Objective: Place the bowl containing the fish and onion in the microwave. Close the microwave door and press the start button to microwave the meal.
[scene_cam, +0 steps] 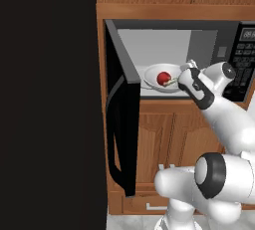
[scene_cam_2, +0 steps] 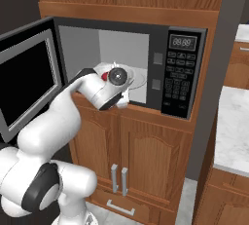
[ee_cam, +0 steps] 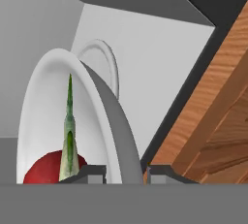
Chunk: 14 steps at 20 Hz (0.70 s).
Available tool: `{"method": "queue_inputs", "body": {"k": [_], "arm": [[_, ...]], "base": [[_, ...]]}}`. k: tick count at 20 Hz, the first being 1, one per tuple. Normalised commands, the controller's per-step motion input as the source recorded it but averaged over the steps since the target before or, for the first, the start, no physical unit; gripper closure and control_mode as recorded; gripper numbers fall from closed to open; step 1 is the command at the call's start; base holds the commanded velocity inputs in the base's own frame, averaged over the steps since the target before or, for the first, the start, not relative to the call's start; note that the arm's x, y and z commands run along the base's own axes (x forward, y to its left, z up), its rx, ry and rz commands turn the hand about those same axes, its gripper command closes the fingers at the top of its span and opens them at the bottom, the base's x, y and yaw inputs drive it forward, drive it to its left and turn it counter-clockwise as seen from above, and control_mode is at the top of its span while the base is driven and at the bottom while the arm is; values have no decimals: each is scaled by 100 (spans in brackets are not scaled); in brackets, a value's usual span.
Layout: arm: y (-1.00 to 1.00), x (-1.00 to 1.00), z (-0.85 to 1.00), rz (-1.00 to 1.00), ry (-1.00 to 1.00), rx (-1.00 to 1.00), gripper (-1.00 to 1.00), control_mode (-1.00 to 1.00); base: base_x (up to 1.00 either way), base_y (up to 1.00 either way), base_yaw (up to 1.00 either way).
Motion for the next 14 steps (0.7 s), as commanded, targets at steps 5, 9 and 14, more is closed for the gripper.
{"method": "queue_inputs", "body": {"k": [5, 9, 14], "arm": [[0, 50, 0, 0, 1, 0, 100, -100], [0, 46, 0, 0, 0, 0, 100, -100], [0, 40, -2, 0, 0, 0, 100, -100]], "base": [[0, 0, 0], [0, 0, 0], [0, 0, 0]]}}
